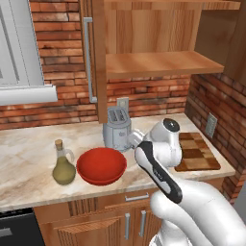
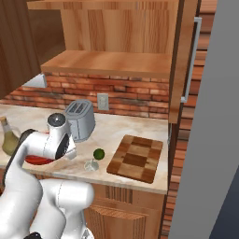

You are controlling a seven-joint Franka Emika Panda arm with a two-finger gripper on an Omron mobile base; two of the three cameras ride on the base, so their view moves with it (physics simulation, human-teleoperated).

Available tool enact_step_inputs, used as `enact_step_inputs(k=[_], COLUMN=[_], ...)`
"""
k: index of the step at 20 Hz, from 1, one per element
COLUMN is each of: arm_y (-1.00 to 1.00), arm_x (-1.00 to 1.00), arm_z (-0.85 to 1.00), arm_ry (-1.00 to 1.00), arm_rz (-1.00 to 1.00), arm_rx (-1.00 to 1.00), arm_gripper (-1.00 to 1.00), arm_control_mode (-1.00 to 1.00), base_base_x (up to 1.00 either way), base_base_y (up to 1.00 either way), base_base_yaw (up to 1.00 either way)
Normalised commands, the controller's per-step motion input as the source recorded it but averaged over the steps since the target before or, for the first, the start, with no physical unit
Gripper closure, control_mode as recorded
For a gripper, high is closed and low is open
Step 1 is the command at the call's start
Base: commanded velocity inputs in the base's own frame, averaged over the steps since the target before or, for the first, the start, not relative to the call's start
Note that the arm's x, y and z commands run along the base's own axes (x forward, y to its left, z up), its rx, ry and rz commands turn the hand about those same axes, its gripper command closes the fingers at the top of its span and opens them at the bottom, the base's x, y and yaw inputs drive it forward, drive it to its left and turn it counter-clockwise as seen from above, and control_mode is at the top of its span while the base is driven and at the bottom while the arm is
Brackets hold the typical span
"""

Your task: Open the cabinet. Place the bowl and condiment on the counter. Then place the lime and garlic on the cutting board.

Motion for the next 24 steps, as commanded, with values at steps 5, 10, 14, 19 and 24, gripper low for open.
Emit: enact_step_inputs(k=[5,10,14,19,24], arm_y=[-0.02,0.06,-0.04,-0.11,-0.49], arm_x=[-0.15,-0.12,-0.5,-0.56,-0.24], arm_z=[0.38,0.03,0.0,0.0,0.3], arm_ry=[0.0,-0.01,-0.21,-0.44,-0.09], arm_rz=[-0.12,-0.07,0.0,0.0,0.0], arm_rx=[-0.02,-0.21,-0.05,0.0,-0.04], arm_gripper=[-1.0,-1.0,-1.0,-1.0,-1.0], arm_control_mode=[-1.0,-1.0,-1.0,-1.0,-1.0], base_base_x=[0.0,0.0,0.0,0.0,0.0], base_base_y=[0.0,0.0,0.0,0.0,0.0], base_base_yaw=[0.0,0.0,0.0,0.0,0.0])
